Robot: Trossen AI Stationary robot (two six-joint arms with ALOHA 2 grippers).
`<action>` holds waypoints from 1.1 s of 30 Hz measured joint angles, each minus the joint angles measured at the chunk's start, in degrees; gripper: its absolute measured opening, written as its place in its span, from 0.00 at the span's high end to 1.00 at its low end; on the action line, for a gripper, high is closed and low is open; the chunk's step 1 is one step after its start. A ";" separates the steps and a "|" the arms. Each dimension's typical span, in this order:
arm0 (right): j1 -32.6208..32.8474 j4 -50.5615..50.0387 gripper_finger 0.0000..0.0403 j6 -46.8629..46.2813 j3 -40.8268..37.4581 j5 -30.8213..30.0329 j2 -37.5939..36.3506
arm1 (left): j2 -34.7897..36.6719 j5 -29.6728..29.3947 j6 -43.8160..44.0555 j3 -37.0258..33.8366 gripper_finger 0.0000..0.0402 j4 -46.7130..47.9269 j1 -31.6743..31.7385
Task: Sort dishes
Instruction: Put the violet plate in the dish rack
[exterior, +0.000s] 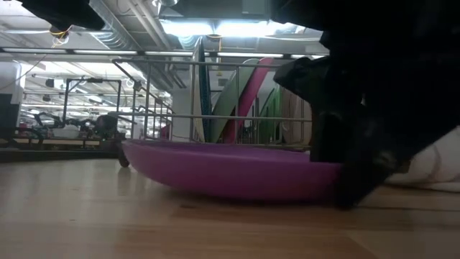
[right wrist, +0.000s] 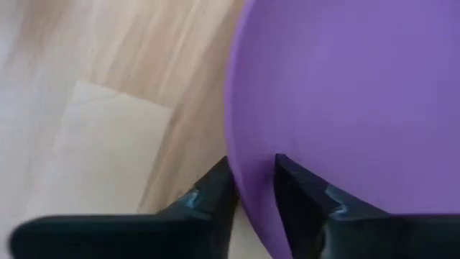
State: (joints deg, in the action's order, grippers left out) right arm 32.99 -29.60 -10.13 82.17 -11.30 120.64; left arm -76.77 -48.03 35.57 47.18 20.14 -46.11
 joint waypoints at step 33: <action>0.05 -25.99 0.98 -35.05 31.05 1.81 -0.48 | 0.00 0.02 2.12 0.00 0.99 -0.15 -0.05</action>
State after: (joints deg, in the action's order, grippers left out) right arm 33.04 -55.59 -45.18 113.22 -9.49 120.15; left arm -76.77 -48.01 37.69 47.18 19.99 -46.15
